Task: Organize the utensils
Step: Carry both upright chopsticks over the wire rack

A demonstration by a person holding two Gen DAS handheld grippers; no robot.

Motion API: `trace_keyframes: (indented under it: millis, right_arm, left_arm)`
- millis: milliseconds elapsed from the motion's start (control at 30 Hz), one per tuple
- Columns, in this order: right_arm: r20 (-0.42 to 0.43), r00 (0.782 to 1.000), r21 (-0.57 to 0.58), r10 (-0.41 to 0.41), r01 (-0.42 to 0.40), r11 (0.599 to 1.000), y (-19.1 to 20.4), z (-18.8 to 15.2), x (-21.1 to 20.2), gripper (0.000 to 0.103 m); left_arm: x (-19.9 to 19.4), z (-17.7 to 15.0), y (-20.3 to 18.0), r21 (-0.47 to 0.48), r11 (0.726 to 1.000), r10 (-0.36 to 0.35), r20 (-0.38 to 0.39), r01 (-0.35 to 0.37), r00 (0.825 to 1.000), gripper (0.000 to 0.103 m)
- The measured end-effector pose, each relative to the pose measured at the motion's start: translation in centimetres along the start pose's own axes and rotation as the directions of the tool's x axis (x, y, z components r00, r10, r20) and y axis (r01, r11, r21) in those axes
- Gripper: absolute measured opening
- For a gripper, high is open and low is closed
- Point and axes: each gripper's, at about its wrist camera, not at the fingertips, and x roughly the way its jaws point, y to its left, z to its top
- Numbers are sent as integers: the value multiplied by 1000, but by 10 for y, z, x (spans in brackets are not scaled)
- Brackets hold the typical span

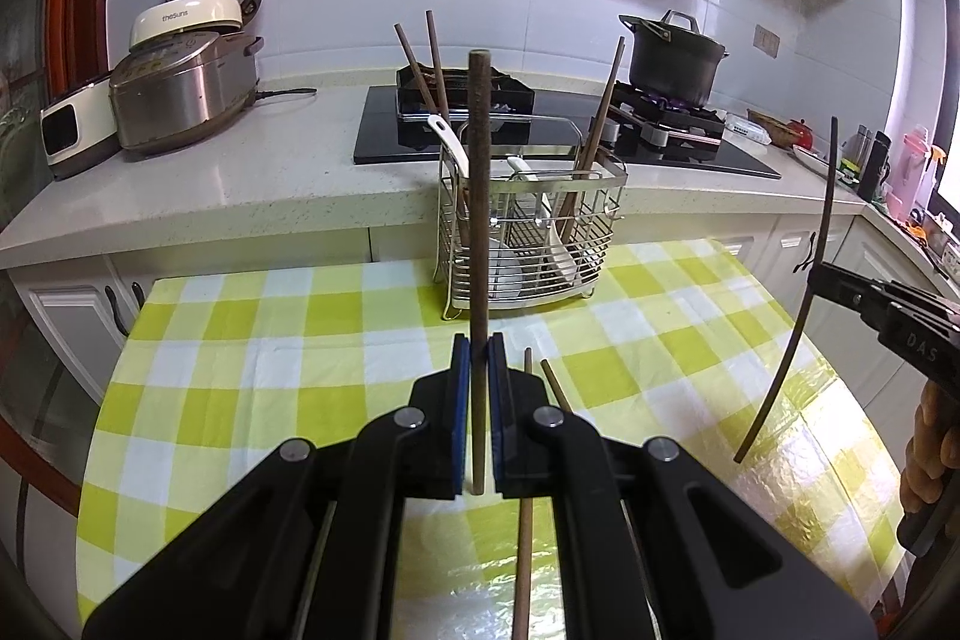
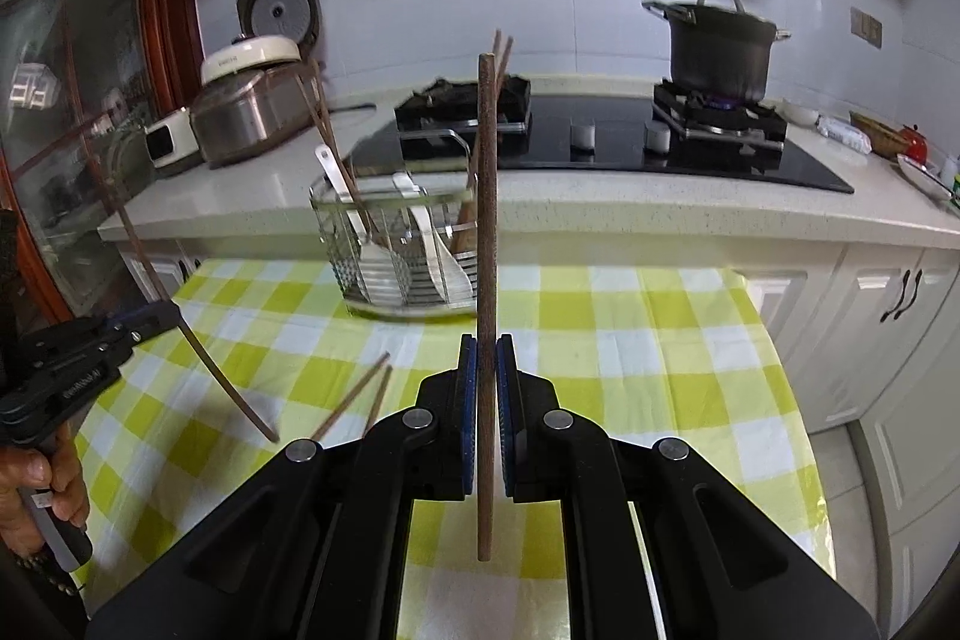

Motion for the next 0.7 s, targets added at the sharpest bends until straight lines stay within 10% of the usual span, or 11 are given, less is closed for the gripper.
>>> trace_keyframes:
  millis: [700]
  right_arm:
    - [132,991,12,-25,23,1000,8,82,22,8]
  left_arm:
    - [-18,92,-10,-5,998,-57,171,58,984,6]
